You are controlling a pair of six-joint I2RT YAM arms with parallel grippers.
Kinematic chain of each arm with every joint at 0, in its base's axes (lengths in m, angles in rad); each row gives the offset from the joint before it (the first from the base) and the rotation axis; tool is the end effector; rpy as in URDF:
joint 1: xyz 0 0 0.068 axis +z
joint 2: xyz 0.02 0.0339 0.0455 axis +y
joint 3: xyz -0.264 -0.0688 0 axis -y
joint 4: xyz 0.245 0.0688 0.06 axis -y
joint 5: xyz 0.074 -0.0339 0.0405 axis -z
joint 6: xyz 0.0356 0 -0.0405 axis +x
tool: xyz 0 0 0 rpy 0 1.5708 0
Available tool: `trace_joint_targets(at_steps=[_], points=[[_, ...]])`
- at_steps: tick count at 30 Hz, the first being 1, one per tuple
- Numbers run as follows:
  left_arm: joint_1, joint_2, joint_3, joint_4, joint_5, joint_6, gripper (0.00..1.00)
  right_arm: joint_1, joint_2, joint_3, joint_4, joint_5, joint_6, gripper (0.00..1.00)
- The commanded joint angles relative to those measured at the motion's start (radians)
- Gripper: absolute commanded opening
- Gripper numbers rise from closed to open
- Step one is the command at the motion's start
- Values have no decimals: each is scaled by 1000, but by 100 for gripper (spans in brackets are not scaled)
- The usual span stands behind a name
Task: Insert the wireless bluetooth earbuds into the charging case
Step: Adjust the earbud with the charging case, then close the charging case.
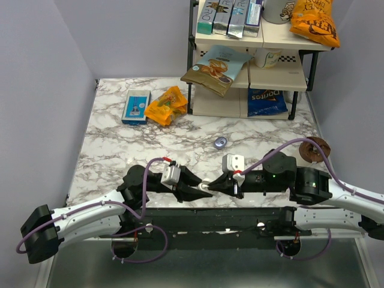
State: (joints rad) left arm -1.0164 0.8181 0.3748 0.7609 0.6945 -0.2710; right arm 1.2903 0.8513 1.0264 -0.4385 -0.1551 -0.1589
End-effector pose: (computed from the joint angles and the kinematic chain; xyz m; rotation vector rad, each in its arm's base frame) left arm 0.0769 -0.1675 0.2869 1.1116 1.0038 -1.4984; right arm 0.0452 0.1766 0.3854 -1.3666 1.3703 0.9200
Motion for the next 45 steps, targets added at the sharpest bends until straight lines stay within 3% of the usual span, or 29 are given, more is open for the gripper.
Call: trace_joint_targets(at_steps=[1, 6, 15, 18, 22, 26, 30, 35, 38, 45], points=[[-4, -11, 12, 115, 46, -7, 0, -2, 22, 23, -114, 2, -14, 24], [-4, -11, 12, 94, 39, 4, 0, 0, 22, 43, -106, 22, -5, 37], [-4, -19, 0, 80, 10, 16, 0, 0, -21, 67, -76, 49, 18, 40], [-4, -17, -4, 80, 7, 15, 0, 0, -57, 58, -40, 86, 27, 40], [-4, -16, -1, 78, 8, 13, 0, -2, -51, 57, -39, 117, 35, 25], [-4, -13, 4, 78, 11, 12, 0, 0, -37, 54, -34, 94, 36, 18], [-4, -16, 4, 75, 10, 13, 0, -2, -46, 52, -16, 123, 41, 20], [-4, -22, 0, 69, 2, 13, 0, 0, -93, 35, 17, 226, 58, 32], [-4, -34, -2, 45, -33, 33, 0, 0, -100, 46, -5, 162, 50, 33], [-4, -65, -14, 25, -92, 52, 0, 0, -92, 52, -86, -17, 50, 25]])
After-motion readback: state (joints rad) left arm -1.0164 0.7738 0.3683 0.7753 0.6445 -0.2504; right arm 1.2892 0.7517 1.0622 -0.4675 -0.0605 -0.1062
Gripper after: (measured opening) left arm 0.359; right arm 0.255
